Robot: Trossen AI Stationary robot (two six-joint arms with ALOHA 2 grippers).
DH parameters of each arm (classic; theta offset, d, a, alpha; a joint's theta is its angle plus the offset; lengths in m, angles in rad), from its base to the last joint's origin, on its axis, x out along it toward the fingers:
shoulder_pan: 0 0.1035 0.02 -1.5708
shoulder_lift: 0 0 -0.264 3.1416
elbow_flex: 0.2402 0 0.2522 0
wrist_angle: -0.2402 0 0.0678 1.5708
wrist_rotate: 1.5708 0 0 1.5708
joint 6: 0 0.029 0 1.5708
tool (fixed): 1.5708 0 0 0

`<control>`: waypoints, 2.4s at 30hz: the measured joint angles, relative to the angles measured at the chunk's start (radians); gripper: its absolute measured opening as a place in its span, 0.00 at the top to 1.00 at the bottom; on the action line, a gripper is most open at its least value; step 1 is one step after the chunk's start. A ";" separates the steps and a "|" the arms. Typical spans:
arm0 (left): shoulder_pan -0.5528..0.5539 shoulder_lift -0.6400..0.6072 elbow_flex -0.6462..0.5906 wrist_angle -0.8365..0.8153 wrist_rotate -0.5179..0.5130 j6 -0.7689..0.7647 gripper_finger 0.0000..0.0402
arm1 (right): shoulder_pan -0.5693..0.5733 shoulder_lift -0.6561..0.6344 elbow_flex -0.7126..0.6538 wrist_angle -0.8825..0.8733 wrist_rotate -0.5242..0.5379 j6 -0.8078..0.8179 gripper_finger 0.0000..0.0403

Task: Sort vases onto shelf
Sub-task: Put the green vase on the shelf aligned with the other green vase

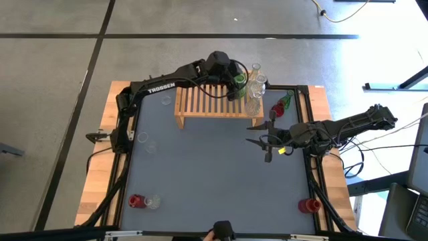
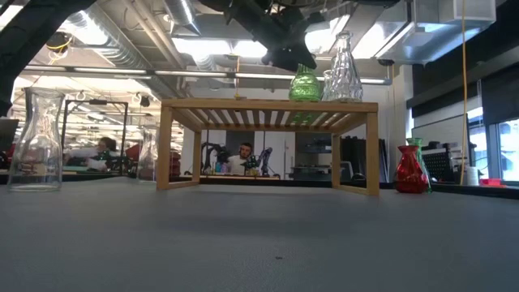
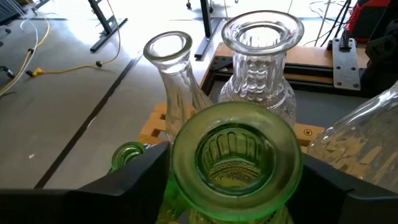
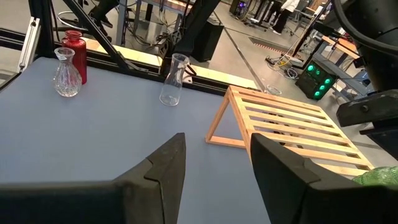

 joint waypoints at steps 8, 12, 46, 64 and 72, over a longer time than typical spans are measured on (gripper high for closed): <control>0.000 0.000 0.000 -0.001 0.002 0.004 0.14 | 0.000 0.000 0.000 0.000 0.000 0.000 0.58; -0.004 -0.006 0.000 -0.001 -0.001 0.005 0.13 | 0.000 0.000 0.000 0.000 0.000 -0.001 0.58; -0.121 -0.664 -0.633 0.129 0.023 -0.031 0.14 | 0.000 0.000 0.000 0.002 -0.093 0.011 0.58; -0.316 -1.078 -1.191 0.565 0.033 0.091 0.14 | 0.000 -0.005 0.280 -0.597 0.259 0.528 0.58; -0.327 -1.095 -1.191 0.563 0.033 0.125 0.14 | -0.019 -0.005 0.383 -0.903 0.296 0.845 0.58</control>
